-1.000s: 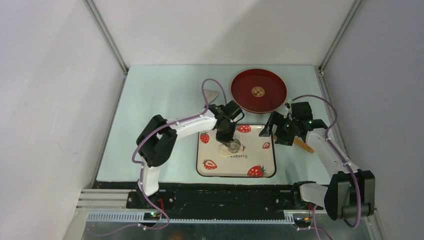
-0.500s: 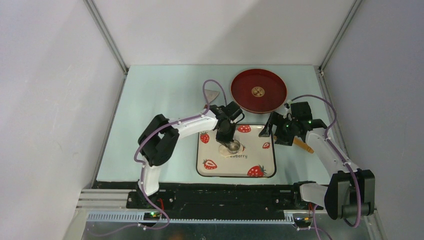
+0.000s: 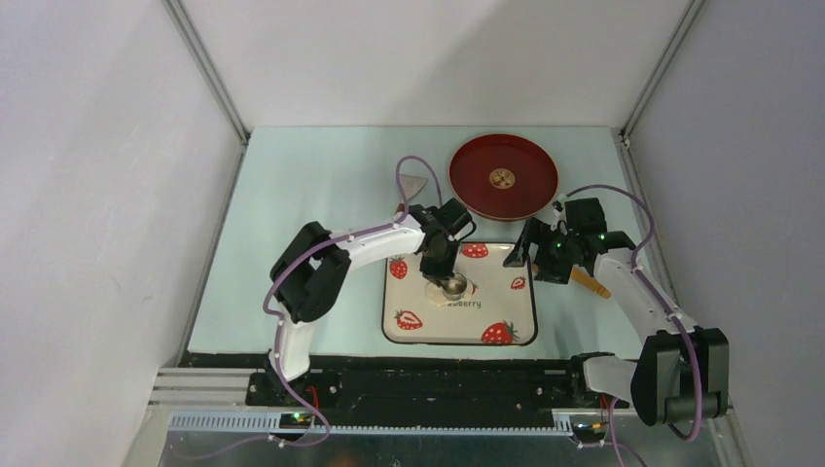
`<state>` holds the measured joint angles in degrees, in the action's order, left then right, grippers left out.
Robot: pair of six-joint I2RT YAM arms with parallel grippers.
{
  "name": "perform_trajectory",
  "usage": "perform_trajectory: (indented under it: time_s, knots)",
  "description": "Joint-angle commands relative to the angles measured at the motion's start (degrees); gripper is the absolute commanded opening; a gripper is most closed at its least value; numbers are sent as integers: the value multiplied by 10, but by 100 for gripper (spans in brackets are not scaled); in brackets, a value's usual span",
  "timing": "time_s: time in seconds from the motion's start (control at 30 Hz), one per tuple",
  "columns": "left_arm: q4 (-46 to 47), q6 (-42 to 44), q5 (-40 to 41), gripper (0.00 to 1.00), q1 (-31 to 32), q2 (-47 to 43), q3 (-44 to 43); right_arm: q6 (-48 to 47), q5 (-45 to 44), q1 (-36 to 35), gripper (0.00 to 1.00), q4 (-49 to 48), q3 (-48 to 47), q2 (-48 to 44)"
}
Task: Roll out the dumpling wrappers from the dough
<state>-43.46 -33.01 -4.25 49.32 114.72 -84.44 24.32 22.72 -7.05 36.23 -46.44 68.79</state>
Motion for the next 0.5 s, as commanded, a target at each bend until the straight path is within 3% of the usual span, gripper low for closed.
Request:
perform_trajectory:
  time_s: [0.0, 0.13, 0.37, 0.47]
  knots:
    - [2, 11, 7, 37, -1, -10, -18, -9, -5, -3, 93, 2, -23, 1]
    - [2, 10, 23, 58, -1, -37, -20, -9, -1, -4, 93, 2, -23, 0]
    - [2, 0, 11, 60, -10, -86, -29, -7, 4, -8, 93, -1, -23, 0]
    - [2, -9, -7, 57, -20, -95, -20, -3, 5, -15, 93, -5, -23, 4]
